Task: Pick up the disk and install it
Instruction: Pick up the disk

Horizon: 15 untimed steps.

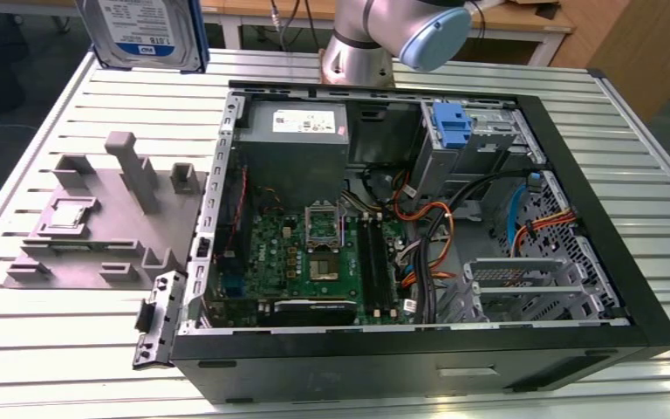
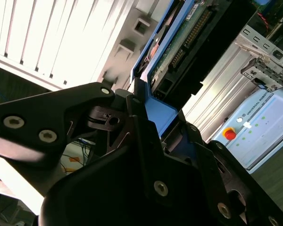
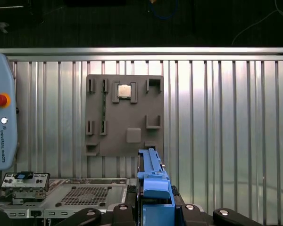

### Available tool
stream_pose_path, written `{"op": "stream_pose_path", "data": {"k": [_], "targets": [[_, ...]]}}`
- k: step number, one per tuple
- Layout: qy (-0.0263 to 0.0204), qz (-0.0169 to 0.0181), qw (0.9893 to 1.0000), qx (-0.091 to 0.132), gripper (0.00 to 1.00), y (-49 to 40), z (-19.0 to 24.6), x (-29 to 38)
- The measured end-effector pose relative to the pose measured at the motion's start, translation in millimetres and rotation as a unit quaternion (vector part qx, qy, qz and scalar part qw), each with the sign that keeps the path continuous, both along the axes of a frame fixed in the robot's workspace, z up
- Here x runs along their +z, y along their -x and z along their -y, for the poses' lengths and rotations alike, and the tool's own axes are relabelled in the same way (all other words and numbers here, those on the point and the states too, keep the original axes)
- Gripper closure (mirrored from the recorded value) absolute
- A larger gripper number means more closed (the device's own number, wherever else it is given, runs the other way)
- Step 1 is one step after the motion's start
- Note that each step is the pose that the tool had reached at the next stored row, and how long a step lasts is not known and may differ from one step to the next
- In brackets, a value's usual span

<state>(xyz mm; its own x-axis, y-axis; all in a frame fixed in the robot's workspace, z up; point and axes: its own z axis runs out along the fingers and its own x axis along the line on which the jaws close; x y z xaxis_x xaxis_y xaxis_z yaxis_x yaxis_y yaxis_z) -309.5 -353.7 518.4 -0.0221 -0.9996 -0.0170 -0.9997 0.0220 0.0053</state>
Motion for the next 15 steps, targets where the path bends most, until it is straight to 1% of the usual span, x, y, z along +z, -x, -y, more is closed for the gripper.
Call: {"op": "stream_pose_path", "data": {"k": [4, 11, 15], "targets": [[0.0, 0.0, 1.0, 0.0, 0.63, -1.9, 0.0, 0.0], [0.0001, 0.0, 1.0, 0.0, 0.63, -2.6, 0.0, 0.0], [0.0, 0.0, 1.0, 0.0, 0.63, -5.1, 0.0, 0.0]]}}
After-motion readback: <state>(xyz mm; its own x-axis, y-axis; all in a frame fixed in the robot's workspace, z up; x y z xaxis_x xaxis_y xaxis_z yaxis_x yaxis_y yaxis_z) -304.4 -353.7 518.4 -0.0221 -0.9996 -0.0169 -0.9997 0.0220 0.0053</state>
